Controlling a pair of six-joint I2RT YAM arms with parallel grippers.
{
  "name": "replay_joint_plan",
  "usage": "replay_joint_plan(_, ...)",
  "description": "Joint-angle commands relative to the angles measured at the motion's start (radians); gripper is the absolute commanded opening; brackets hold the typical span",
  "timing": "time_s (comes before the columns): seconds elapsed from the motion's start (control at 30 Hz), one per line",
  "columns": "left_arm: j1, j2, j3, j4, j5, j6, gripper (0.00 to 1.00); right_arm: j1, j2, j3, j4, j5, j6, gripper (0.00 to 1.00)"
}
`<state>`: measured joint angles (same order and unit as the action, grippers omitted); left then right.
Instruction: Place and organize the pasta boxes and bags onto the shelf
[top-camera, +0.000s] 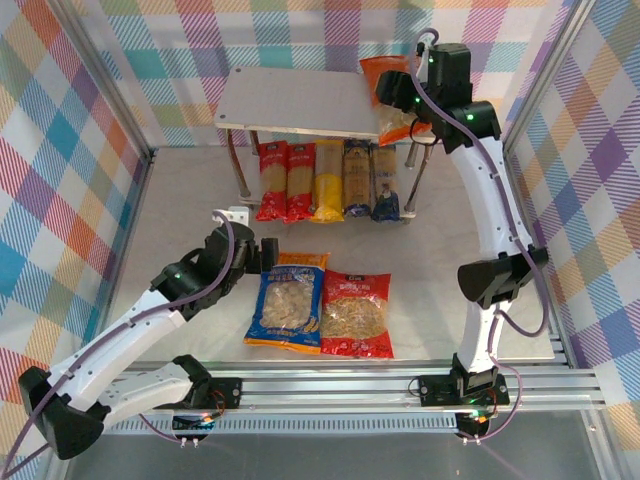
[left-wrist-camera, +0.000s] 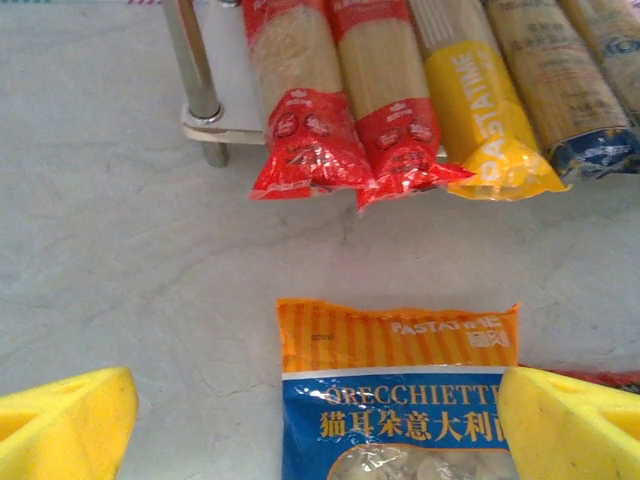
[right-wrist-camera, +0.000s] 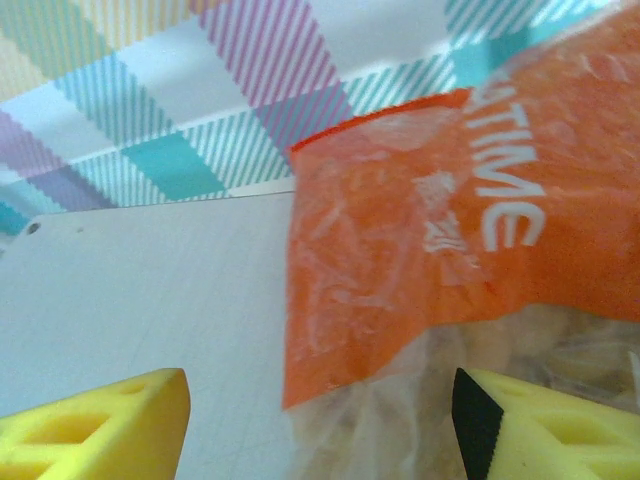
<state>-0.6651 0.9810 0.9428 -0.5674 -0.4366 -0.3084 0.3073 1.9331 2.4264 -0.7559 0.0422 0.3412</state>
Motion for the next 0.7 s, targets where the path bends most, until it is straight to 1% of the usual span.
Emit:
replay_joint_plan(0.0,0.069,-0.004,0.011,0.051,0.06,0.012,0.92,0.004,-0.107,0.057,0.054,-0.055,-0.074,0.71)
replay_joint_plan(0.13,0.189,-0.011,0.01,0.088,0.096,0.002,0.92,0.003,-0.229,-0.002,0.02,-0.025,-0.114,0.71)
replay_joint_plan(0.2,0.266,0.003,0.012,0.104,0.151,-0.008,0.92,0.004,-0.325,-0.103,-0.024,0.003,-0.122,0.71)
replay_joint_plan(0.23,0.302,0.009,0.011,0.117,0.183,-0.012,0.93,0.005,-0.378,-0.178,-0.031,0.019,-0.128,0.7)
replay_joint_plan(0.3,0.369,0.014,0.004,0.162,0.239,-0.018,0.93,0.005,-0.525,-0.412,0.003,0.055,-0.139,0.7)
replay_joint_plan(0.4,0.419,0.035,0.013,0.213,0.265,-0.007,0.93,0.006,-0.731,-0.764,0.08,0.125,-0.13,0.7)
replay_joint_plan(0.47,0.442,0.065,0.026,0.239,0.282,0.008,0.93,0.005,-0.83,-0.937,0.095,0.161,-0.105,0.7)
replay_joint_plan(0.57,0.495,0.127,0.04,0.299,0.347,0.015,0.92,0.005,-0.927,-1.154,0.123,0.174,-0.05,0.7)
replay_joint_plan(0.67,0.549,0.211,0.051,0.389,0.423,0.012,0.91,0.004,-0.944,-1.306,0.194,0.181,-0.01,0.7)
